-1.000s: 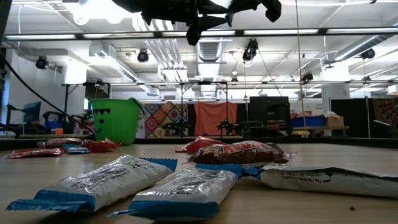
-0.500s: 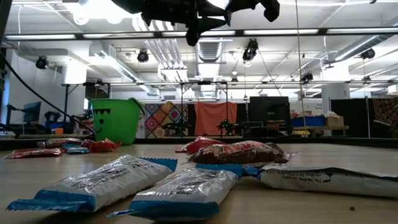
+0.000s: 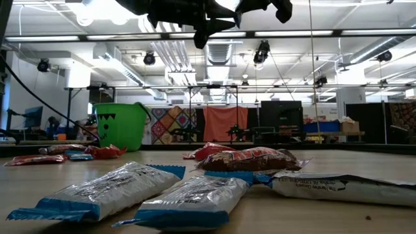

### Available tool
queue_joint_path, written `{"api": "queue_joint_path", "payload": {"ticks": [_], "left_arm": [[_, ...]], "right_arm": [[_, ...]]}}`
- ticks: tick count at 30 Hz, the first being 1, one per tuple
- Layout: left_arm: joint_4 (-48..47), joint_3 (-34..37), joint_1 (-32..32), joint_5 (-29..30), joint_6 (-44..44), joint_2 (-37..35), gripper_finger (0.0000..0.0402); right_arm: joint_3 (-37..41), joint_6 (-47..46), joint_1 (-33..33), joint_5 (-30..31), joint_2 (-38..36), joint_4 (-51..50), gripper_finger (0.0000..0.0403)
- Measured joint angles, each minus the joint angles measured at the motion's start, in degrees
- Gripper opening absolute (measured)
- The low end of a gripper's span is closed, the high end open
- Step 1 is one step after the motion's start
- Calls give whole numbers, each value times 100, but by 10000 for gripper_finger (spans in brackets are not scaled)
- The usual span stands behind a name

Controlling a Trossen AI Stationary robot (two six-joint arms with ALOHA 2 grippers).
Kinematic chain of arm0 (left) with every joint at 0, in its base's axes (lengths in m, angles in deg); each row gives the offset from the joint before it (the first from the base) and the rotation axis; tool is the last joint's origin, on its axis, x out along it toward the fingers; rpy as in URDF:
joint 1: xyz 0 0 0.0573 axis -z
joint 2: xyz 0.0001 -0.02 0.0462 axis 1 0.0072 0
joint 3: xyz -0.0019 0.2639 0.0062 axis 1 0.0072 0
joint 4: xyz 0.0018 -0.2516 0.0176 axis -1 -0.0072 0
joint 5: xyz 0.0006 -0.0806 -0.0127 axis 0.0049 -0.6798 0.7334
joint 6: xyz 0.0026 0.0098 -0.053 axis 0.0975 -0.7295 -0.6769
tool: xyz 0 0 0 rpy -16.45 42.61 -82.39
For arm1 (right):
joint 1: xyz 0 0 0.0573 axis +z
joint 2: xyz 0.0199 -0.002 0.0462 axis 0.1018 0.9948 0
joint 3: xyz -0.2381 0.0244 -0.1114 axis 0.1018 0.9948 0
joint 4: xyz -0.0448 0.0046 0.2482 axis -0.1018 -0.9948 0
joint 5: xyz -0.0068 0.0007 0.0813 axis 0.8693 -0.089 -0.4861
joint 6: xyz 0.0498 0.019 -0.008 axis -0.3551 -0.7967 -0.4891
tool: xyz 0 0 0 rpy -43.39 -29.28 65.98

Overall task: Sort candy
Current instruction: Put the white chocolate into the black bucket

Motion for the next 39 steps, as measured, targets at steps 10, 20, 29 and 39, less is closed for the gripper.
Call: {"api": "queue_joint_path", "payload": {"ticks": [10,20,29,39], "left_arm": [[15,0,-9,13,-1,0,123],[57,2,-7,11,67,-7,111],[42,2,-4,4,131,-7,13],[33,2,-4,4,130,-7,1]], "right_arm": [[4,0,-2,-73,156,200,9],[9,55,-2,-131,140,316,9],[9,61,-7,-122,149,313,9],[9,59,-7,-133,144,313,9]]}}
